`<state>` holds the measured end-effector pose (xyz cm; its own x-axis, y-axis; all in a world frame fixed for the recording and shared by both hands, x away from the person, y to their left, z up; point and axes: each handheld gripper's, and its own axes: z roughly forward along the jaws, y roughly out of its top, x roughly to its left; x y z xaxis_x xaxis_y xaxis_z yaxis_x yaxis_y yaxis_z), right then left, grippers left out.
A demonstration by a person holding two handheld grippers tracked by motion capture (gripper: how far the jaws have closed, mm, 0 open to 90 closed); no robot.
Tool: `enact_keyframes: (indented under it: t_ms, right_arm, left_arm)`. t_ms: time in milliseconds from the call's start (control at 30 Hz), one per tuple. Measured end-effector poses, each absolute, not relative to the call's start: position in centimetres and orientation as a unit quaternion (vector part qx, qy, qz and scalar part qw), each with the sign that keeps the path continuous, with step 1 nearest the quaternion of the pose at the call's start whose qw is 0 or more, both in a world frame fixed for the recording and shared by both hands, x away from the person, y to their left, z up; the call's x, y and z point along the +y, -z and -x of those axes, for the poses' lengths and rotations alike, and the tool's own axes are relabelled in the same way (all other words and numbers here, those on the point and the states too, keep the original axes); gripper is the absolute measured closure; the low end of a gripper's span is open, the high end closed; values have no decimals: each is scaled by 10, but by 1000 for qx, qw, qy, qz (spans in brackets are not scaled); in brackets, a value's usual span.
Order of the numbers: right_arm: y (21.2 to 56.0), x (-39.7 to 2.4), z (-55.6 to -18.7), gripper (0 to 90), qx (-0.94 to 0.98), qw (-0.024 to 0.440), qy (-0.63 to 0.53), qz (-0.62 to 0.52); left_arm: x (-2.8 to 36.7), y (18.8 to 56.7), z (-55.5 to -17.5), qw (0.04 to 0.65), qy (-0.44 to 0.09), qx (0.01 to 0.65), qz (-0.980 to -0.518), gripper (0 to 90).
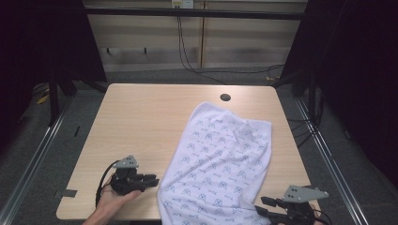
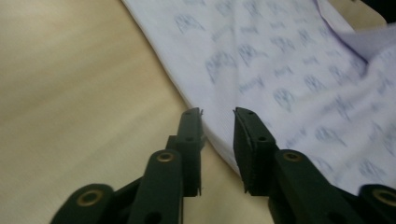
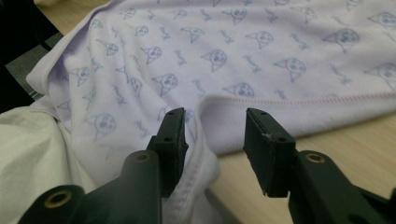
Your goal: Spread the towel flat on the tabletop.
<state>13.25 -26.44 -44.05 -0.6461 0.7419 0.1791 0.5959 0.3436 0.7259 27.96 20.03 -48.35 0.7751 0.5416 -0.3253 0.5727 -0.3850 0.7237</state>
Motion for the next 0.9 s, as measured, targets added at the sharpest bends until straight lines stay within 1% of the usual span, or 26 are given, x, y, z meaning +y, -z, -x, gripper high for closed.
enact_keyframes:
  t_ms: [133,267,300,333,400,433,500,533,567,633,667,733,800,833,867,900]
  right_arm:
    - [437,-247,-154,555,823,93,-399,-393]
    - [439,-231,-187,529,836,94,-382,-383]
    - [443,-229,-197,523,841,94,-370,-385]
    - [449,-230,-206,522,841,94,-362,-391]
    - [463,-232,-221,512,841,80,-344,-410]
    - [469,-233,-225,500,841,90,-333,-418]
    - [473,-237,-226,500,837,80,-335,-426]
    - [473,-238,-225,492,838,93,-332,-424]
    - [473,-240,-223,489,837,101,-328,-426]
    - [474,-246,-220,489,835,93,-337,-425]
    - [476,-248,-219,489,836,98,-326,-431]
    - [483,-251,-216,489,837,89,-320,-435]
    - [487,-251,-213,489,843,96,-304,-433]
    - [487,-252,-213,491,843,94,-303,-433]
    - [487,-252,-212,516,843,94,-303,-434]
    - [486,-252,-211,522,845,101,-295,-434]
  left_arm:
    - [177,489,-311,432,4,344,-834,634]
    - [157,495,-332,425,-8,347,-836,593]
    - [154,497,-334,422,-8,348,-837,617]
    - [151,500,-334,411,-8,345,-844,663]
    - [147,503,-328,402,-19,323,-857,785]
    - [146,501,-324,391,-28,322,-862,864]
    - [146,498,-315,378,-35,313,-871,889]
    - [149,497,-309,371,-39,314,-873,890]
    - [155,497,-303,372,-32,317,-872,891]
    - [169,496,-289,374,-13,322,-870,891]
    - [177,495,-281,372,-6,322,-871,891]
    - [193,495,-265,370,11,326,-870,888]
    - [206,495,-254,374,31,324,-868,878]
    - [211,495,-250,376,33,322,-868,846]
    - [214,494,-249,380,33,328,-864,795]
    - [216,493,-250,386,31,329,-861,758]
